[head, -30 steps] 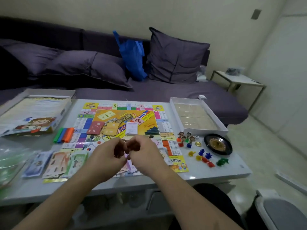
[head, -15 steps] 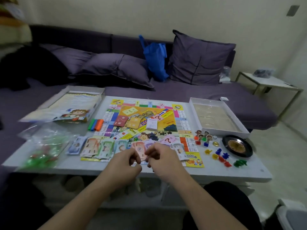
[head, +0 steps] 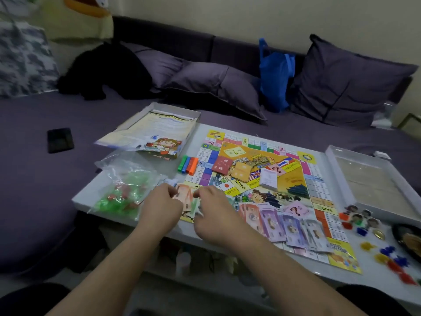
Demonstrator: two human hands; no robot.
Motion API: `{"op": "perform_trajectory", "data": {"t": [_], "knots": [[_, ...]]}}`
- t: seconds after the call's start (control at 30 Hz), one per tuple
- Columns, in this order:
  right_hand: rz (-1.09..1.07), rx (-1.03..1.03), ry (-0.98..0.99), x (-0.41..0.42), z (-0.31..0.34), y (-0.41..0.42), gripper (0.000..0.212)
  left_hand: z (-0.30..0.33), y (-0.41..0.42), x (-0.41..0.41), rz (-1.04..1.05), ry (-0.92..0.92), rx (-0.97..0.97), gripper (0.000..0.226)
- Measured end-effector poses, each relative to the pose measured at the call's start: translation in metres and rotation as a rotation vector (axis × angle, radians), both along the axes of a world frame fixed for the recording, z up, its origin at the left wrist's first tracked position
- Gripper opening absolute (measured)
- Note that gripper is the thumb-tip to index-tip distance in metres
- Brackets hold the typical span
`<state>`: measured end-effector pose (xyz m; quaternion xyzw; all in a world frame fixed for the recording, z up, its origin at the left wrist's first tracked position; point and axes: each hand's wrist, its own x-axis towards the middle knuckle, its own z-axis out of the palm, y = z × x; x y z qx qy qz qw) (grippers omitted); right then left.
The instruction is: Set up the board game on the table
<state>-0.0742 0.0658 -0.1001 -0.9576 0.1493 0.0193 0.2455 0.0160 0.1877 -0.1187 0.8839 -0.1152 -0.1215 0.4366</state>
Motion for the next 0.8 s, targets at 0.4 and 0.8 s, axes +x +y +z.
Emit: {"op": "perform_trajectory", "data": {"t": [0.4, 0.8], "knots": [[0.197, -0.298, 0.093, 0.124, -0.048, 0.028, 0.094, -0.004, 0.023, 0.044, 0.167, 0.104, -0.142, 0.039], [0.408, -0.448, -0.041, 0.068, -0.057, 0.063, 0.091, 0.003, 0.031, 0.042, 0.148, 0.162, -0.163, 0.044]]}}
